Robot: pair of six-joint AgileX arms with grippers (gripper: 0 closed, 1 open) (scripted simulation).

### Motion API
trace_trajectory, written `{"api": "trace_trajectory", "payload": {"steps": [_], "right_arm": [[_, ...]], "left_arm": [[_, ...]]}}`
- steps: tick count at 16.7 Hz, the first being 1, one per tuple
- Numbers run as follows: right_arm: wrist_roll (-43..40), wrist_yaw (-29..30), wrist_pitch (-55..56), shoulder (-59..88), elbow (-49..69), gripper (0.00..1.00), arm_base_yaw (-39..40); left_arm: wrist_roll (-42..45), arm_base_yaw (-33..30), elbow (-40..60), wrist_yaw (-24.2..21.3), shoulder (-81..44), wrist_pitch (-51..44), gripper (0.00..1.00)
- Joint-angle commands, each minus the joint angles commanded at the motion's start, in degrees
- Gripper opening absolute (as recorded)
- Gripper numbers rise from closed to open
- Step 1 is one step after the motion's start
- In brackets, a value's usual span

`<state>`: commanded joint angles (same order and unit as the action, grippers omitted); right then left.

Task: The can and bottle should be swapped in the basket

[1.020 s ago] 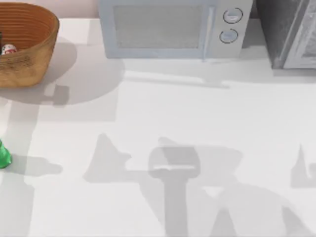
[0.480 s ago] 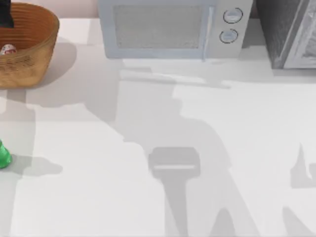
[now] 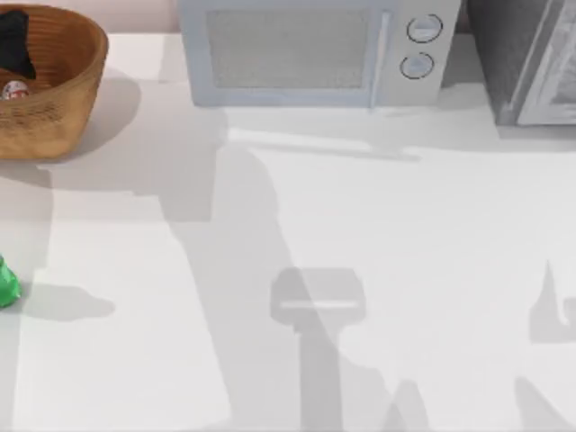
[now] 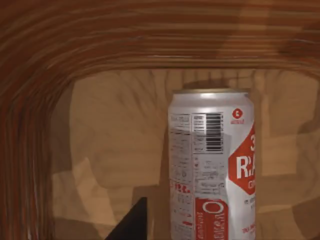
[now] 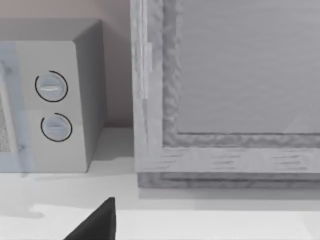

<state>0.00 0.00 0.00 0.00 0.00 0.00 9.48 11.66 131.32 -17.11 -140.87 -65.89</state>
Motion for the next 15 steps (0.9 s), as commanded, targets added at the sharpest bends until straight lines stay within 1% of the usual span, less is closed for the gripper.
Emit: {"api": "trace_trajectory", "payload": {"steps": [3, 10, 15], "right_arm": [[0.0, 0.0, 0.0, 0.0, 0.0, 1.0, 0.0], [0.0, 0.0, 0.0, 0.0, 0.0, 1.0, 0.0], [0.0, 0.0, 0.0, 0.0, 0.0, 1.0, 0.0]], "left_arm": [[0.1, 0.3, 2.0, -0.3, -2.1, -0.8, 1.0], [-0.1, -0.3, 2.2, -0.3, -2.0, -0.5, 1.0], [-1.1, -1.0, 0.2, 0.0, -5.0, 4.1, 1.0]]}}
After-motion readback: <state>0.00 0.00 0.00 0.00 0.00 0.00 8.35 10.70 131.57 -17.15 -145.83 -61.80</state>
